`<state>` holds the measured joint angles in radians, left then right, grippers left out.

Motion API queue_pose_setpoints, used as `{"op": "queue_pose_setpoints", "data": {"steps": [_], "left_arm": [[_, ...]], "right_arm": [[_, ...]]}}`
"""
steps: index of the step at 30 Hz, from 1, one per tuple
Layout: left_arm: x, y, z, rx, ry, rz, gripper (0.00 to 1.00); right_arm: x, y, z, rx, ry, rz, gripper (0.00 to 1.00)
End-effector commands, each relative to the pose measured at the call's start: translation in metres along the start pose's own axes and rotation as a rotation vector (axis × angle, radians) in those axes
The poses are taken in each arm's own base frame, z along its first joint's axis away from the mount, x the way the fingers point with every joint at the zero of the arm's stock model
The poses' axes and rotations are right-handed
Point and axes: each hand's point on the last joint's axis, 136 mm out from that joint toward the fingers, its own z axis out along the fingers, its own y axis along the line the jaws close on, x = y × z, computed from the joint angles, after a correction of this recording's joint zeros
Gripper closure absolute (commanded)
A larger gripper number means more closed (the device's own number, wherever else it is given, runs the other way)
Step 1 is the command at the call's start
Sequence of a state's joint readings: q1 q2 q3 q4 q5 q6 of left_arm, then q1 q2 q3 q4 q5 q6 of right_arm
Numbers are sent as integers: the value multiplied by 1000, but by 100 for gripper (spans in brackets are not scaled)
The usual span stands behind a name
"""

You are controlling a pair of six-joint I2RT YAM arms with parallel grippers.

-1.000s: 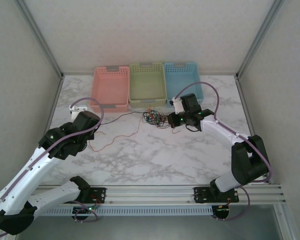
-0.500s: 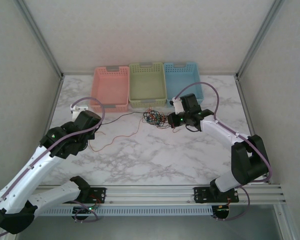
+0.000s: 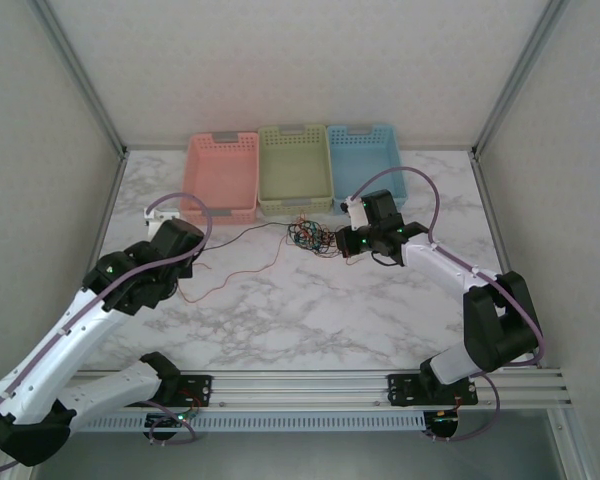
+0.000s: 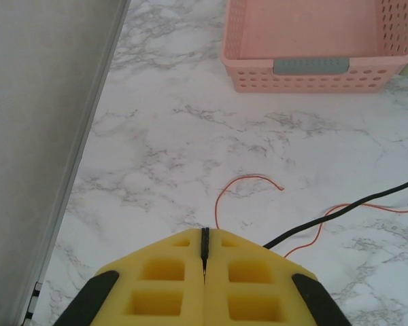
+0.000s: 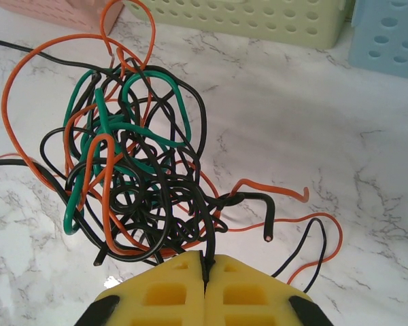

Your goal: Untangle the cables

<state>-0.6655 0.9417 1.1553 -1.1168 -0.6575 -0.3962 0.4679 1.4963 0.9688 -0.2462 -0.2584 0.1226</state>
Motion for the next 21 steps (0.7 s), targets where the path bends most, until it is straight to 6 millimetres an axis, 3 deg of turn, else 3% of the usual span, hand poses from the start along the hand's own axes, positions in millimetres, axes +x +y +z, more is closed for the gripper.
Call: {"op": "queue_pose_setpoints", "data": {"steps": [1,13,21], "left_arm": [[-7,-1,-3,17,-10,-30,100],[6,10,-3,-17,2,-35,100],[6,19,-4,-53,-15,-36,100]], "right_arm": [[-5,0,-1,-10,-22,24,100],[6,-13,6,48,0,48,100],[-1,-31,-13,129,-60,75,100]]}}
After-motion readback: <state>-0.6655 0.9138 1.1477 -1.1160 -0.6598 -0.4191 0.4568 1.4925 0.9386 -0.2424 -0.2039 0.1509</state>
